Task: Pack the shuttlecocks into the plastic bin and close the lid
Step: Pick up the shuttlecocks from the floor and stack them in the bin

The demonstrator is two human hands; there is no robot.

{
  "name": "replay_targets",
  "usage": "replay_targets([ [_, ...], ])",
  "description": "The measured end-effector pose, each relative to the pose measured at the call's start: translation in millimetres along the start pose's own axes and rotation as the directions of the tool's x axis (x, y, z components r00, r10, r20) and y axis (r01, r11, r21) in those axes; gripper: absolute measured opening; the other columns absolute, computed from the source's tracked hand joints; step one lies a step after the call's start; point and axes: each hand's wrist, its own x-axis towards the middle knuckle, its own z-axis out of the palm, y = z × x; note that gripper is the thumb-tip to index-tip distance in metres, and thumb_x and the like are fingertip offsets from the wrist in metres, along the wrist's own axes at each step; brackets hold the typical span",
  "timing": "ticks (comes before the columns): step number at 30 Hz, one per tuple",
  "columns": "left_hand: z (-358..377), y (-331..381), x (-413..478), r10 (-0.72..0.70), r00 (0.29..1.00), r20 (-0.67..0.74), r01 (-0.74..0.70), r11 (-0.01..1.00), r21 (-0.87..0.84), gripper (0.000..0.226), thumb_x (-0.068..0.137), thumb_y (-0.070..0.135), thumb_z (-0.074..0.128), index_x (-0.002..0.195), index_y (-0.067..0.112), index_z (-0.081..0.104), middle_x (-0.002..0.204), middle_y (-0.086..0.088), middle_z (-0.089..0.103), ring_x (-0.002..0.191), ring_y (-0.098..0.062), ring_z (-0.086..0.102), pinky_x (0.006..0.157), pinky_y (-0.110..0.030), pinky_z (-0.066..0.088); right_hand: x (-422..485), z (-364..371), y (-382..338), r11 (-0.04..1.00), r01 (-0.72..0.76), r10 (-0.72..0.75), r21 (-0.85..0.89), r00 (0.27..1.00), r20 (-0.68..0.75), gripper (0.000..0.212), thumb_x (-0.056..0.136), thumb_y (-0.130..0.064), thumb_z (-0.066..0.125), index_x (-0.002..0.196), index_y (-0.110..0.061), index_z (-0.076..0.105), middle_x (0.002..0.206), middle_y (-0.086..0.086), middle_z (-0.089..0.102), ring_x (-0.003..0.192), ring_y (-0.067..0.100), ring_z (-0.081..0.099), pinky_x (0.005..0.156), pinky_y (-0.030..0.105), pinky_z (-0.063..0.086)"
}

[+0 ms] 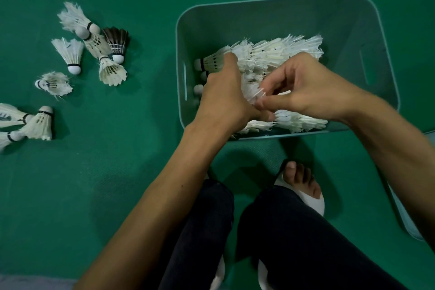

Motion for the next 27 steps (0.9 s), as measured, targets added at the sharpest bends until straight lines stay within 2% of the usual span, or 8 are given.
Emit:
replay_targets([
  [4,0,-5,-5,-0.029,0.999,-0.042,0.027,0.998,-0.058,0.105,0.054,0.048,0.098,0.135,0.018,0.038,0.105,0.006,0.055,0.098,-0.016,0.055,0.076,-0.024,0.041,3,-4,12,0.993,-0.111,0.116,0.033,0.971,-0.209,0.01,0.083,-0.001,0.079,0.075,-0.003,0.074,0.073,0.02,0.074,0.069,0.027,0.068,0.077,0.056,0.058],
  [8,2,-9,-7,-0.128,0.992,0.001,0.128,0.992,0.013,0.094,0.077,0.039,0.088,0.141,0.009,0.026,0.11,-0.005,0.05,0.104,-0.024,0.051,0.08,-0.028,0.037,20,-13,31,0.923,-0.357,0.382,0.141,0.818,-0.429,0.012,0.083,0.002,0.077,0.074,0.001,0.069,0.08,0.025,0.073,0.067,0.027,0.07,0.076,0.047,0.064],
  [11,5,-11,-3,-0.171,0.984,0.051,0.167,0.983,0.071,0.085,0.084,0.025,0.083,0.142,0.009,0.023,0.097,0.003,0.031,0.096,-0.022,0.042,0.081,-0.03,0.038,36,-7,27,0.875,-0.425,0.484,0.233,0.782,-0.393,0.01,0.086,0.002,0.075,0.084,0.001,0.066,0.089,0.022,0.073,0.067,0.024,0.07,0.069,0.036,0.063],
  [15,4,-14,5,-0.211,0.973,0.093,0.195,0.968,0.159,0.084,0.085,0.017,0.078,0.146,0.009,0.02,0.088,-0.002,0.043,0.092,-0.028,0.054,0.076,-0.036,0.046,60,11,16,0.841,-0.476,0.538,0.258,0.787,-0.301,0.012,0.087,0.002,0.074,0.095,0.002,0.065,0.089,0.017,0.074,0.067,0.023,0.071,0.071,0.037,0.064],
  [17,4,-15,9,-0.226,0.969,0.099,0.207,0.963,0.173,0.084,0.086,0.016,0.076,0.147,0.01,0.019,0.097,-0.006,0.051,0.093,-0.029,0.057,0.079,-0.039,0.052,68,20,10,0.822,-0.497,0.559,0.278,0.798,-0.227,0.012,0.087,0.005,0.071,0.097,0.007,0.065,0.085,0.017,0.072,0.061,0.023,0.067,0.062,0.034,0.061],
  [20,5,-17,14,-0.23,0.969,0.089,0.212,0.962,0.174,0.087,0.086,0.017,0.076,0.15,0.011,0.019,0.102,-0.007,0.051,0.092,-0.028,0.054,0.077,-0.038,0.049,77,26,5,0.823,-0.501,0.554,0.267,0.813,-0.18,0.004,0.089,0.008,0.068,0.088,0.006,0.065,0.072,0.015,0.064,0.051,0.019,0.056,0.043,0.024,0.047],
  [23,5,-20,15,-0.224,0.972,0.068,0.209,0.961,0.181,0.082,0.084,0.018,0.077,0.147,0.01,0.024,0.1,-0.006,0.049,0.09,-0.026,0.049,0.075,-0.035,0.041,84,29,8,0.812,-0.487,0.547,0.323,0.827,-0.127,0.017,0.092,0.008,0.064,0.079,-0.001,0.058,0.072,0.013,0.06,0.056,0.018,0.053,0.052,0.029,0.047],
  [27,3,-23,13,-0.203,0.978,0.044,0.193,0.967,0.167,0.076,0.084,0.016,0.076,0.143,0.01,0.029,0.103,-0.006,0.051,0.093,-0.027,0.051,0.075,-0.033,0.04,87,32,13,0.793,-0.489,0.551,0.364,0.83,-0.087,0.015,0.093,0.005,0.064,0.08,-0.002,0.06,0.077,0.013,0.063,0.058,0.017,0.055,0.056,0.03,0.048],
])
